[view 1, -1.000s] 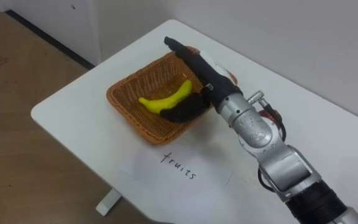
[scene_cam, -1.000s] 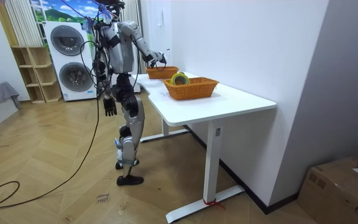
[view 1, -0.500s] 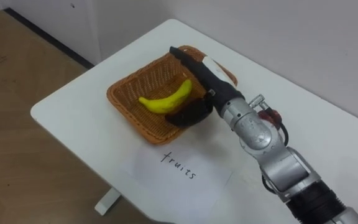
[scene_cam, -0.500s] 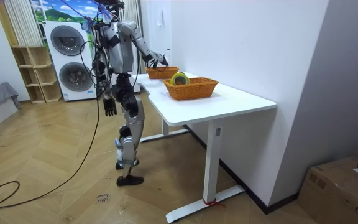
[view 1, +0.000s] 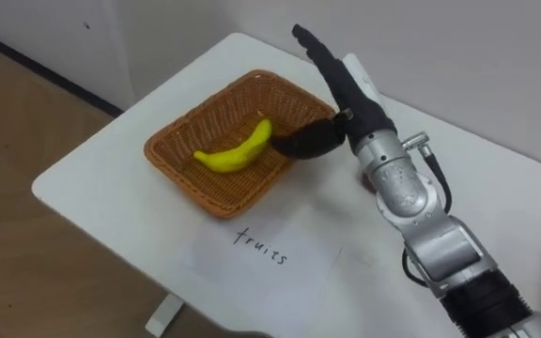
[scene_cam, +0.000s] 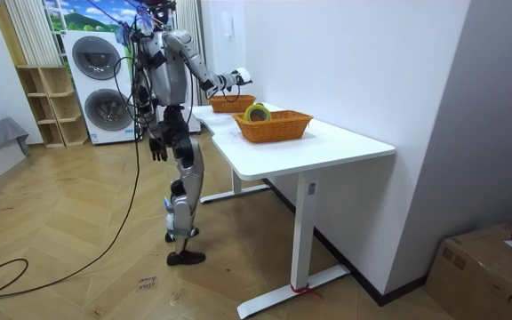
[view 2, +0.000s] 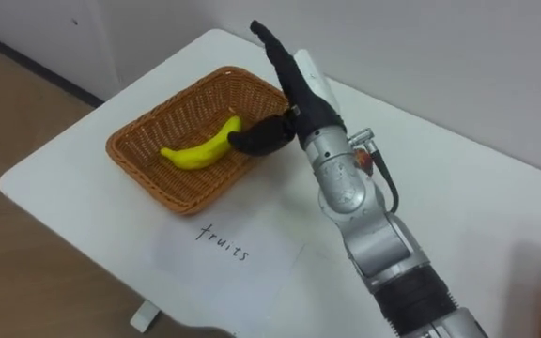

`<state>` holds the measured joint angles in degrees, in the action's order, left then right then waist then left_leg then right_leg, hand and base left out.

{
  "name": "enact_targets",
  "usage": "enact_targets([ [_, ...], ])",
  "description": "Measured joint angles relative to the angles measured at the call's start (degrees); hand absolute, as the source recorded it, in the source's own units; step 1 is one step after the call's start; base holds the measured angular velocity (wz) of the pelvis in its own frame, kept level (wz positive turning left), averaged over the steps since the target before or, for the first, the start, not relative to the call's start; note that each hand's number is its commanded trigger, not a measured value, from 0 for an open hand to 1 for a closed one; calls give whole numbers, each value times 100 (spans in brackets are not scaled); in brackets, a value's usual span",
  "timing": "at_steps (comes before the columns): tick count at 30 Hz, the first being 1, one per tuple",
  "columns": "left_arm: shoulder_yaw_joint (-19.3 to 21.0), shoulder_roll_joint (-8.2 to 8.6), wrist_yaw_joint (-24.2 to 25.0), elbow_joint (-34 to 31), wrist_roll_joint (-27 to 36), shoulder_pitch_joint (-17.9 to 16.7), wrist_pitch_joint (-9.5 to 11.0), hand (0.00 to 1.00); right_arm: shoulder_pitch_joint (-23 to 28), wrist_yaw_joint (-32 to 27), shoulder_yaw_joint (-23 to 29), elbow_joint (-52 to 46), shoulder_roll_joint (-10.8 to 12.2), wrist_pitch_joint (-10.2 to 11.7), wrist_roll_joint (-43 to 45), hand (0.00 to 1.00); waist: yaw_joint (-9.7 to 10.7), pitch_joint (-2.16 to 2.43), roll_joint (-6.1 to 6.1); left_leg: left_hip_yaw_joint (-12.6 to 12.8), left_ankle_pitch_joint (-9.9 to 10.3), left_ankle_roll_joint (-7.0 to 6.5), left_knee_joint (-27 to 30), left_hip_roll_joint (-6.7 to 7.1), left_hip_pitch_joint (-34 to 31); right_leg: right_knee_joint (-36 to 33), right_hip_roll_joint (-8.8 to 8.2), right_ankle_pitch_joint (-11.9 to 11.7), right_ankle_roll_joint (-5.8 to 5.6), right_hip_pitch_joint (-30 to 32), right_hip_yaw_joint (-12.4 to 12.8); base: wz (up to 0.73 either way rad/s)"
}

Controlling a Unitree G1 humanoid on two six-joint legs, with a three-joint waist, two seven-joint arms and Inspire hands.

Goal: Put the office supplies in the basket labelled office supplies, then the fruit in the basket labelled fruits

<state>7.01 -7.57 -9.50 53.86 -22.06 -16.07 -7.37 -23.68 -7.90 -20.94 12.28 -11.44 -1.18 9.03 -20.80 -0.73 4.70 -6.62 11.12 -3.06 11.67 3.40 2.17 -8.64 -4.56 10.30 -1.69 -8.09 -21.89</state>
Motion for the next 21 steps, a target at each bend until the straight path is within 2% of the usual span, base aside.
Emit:
enact_targets([
  [5, 0, -2, -10, 259, 4, 46, 18, 0, 0, -174, 20, 0, 2, 0, -210, 0, 48, 0, -20, 154, -4, -2, -37, -32, 89, 0, 16, -1, 0, -14, 150, -16],
  [9, -154, -11, -88, 394, 7, 95, 15, 0, -1, -323, 25, 0, 23, 0, -640, 0, 190, -1, -22, 160, -4, -1, -54, -40, 90, 0, 21, -2, 0, -26, 150, -1],
  [13, -155, -10, -116, 432, 7, 116, 22, 0, -1, -374, 38, 1, 16, 1, -867, 0, 226, 4, -33, 188, -6, 3, -88, -58, 110, 0, 35, -3, 3, -21, 180, -3],
  [17, -153, -4, -116, 480, 3, 127, 28, 0, -1, -388, 59, 72, 0, 45, -1113, 0, 311, 25, -105, 201, -7, 3, -98, -58, 154, 9, 40, -3, 3, -66, 247, 0],
  [21, -156, 27, -103, 560, 6, 148, 50, 0, 0, -386, 307, 131, -26, 167, -1327, 0, 367, 3, -206, 263, -7, 2, -96, -59, 199, 11, 40, -3, 2, -111, 288, -2],
])
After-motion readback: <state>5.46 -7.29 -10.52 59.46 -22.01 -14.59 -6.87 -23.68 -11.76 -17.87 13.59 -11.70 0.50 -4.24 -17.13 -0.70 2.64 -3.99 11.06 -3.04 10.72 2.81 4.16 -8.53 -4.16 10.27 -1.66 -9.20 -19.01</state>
